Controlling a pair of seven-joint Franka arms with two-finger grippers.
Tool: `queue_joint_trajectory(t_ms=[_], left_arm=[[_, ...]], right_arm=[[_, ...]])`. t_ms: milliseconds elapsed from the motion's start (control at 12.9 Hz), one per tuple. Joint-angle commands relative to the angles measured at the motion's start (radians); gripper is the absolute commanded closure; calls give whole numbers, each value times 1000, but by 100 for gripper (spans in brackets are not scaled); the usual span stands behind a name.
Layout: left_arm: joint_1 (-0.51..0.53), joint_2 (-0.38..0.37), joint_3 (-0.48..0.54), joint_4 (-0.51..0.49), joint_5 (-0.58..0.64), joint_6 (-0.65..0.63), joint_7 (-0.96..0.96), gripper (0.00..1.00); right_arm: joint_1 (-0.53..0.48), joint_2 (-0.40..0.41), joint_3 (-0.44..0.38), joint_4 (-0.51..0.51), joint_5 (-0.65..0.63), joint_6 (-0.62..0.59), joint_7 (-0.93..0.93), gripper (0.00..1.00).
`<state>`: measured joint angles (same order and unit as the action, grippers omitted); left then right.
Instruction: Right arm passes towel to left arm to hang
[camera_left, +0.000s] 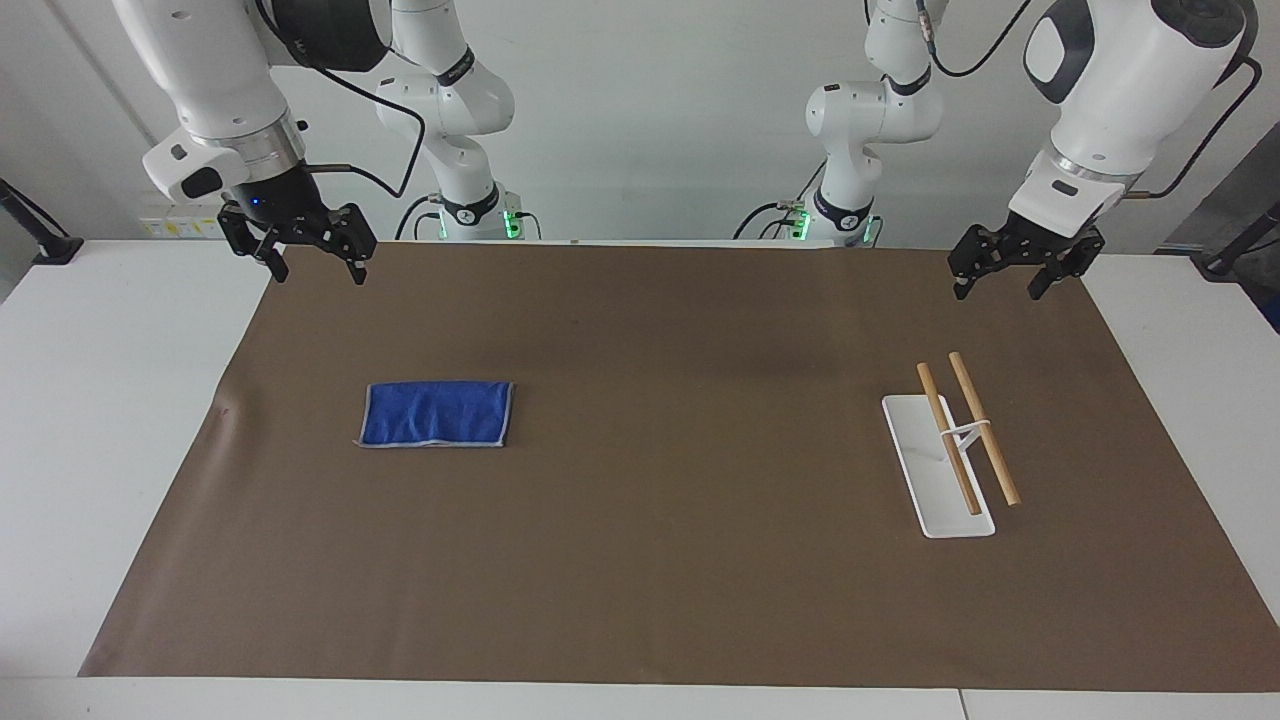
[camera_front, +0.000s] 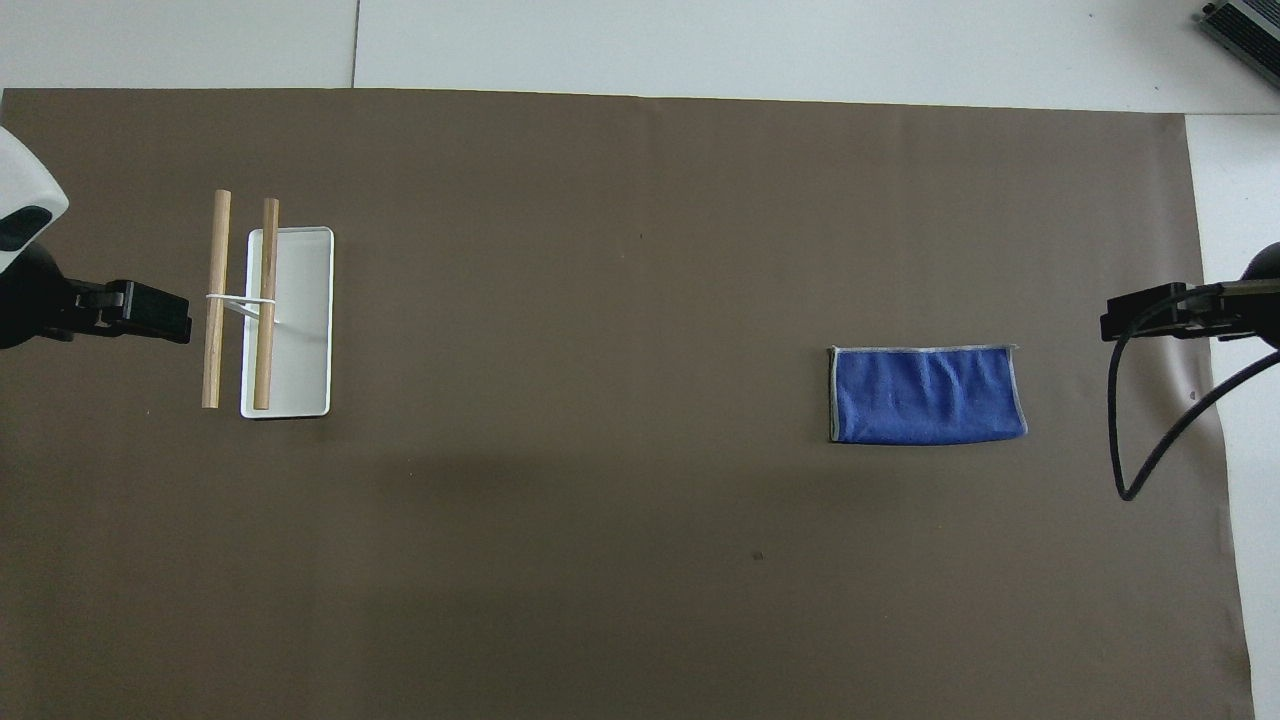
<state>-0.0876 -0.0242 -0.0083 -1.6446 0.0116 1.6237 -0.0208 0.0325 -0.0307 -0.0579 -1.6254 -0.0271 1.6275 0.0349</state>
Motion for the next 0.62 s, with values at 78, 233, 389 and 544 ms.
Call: queue_joint_trajectory(t_ms=[78, 233, 389, 544], left_arm=[[-3, -26, 5, -27, 10, 2, 4, 0], [-3, -26, 5, -29, 10, 2, 4, 0], [-3, -26, 5, -30, 10, 4, 5, 0], [-3, -28, 5, -30, 10, 2, 5, 0]], right_arm=[[-6, -44, 6, -70, 13, 17, 34, 0], [-8, -49, 6, -79, 15, 22, 27, 0], [-8, -69, 6, -123, 16, 44, 26, 0], [-6, -84, 6, -163, 16, 100, 23, 0]])
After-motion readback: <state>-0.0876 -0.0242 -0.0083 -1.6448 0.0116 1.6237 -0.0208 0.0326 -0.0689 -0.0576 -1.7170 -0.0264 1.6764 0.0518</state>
